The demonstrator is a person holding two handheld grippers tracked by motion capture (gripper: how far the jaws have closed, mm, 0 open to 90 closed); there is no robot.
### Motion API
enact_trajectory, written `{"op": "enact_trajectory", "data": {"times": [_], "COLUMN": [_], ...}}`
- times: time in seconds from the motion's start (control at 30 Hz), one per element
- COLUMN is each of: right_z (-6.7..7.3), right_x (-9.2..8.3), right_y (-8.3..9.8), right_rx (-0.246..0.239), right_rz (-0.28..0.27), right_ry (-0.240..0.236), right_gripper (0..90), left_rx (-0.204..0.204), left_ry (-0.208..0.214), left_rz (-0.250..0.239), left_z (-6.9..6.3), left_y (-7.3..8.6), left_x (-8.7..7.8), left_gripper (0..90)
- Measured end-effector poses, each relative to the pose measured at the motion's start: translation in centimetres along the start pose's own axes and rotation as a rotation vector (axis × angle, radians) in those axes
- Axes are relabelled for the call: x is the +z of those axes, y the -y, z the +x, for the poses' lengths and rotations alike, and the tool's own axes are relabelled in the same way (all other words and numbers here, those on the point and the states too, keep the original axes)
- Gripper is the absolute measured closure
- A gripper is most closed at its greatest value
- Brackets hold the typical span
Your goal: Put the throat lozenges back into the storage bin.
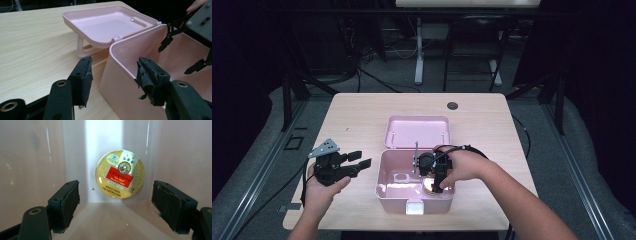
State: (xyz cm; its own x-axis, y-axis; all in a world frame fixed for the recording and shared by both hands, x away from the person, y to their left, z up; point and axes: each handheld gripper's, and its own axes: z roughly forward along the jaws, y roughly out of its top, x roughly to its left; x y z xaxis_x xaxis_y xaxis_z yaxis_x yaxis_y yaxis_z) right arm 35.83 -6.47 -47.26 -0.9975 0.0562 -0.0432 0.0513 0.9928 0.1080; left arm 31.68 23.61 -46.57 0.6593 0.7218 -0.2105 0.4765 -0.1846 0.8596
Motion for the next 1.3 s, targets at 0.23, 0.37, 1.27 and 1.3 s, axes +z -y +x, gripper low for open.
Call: {"op": "enact_trajectory", "data": {"times": [0.23, 0.37, 1.27, 1.3], "right_z": [0.3, 0.3, 0.9, 0.9], "right_x": [-1.7, -2.5, -6.2, -6.4], "right_y": [-0.1, -0.2, 0.8, 0.9], "right_rx": [-0.002, 0.012, 0.06, 0.066], "right_rz": [-0.002, 0.005, -0.032, -0.038], "right_ry": [0.01, 0.02, 0.05, 0.054], "right_gripper": [26.5, 27.5, 31.2, 31.2], "left_rx": [0.006, 0.005, 0.007, 0.007], "left_ry": [0.002, 0.002, 0.003, 0.003], "left_rz": [0.001, 0.0, 0.0, -0.001], "left_z": [0.0, 0.0, -0.1, -0.1], "left_y": [0.0, -0.1, -0.1, -0.1], "left_x": [-0.1, -0.1, -0.2, -0.1], "left_gripper": [45.9, 46.1, 46.4, 46.4]}}
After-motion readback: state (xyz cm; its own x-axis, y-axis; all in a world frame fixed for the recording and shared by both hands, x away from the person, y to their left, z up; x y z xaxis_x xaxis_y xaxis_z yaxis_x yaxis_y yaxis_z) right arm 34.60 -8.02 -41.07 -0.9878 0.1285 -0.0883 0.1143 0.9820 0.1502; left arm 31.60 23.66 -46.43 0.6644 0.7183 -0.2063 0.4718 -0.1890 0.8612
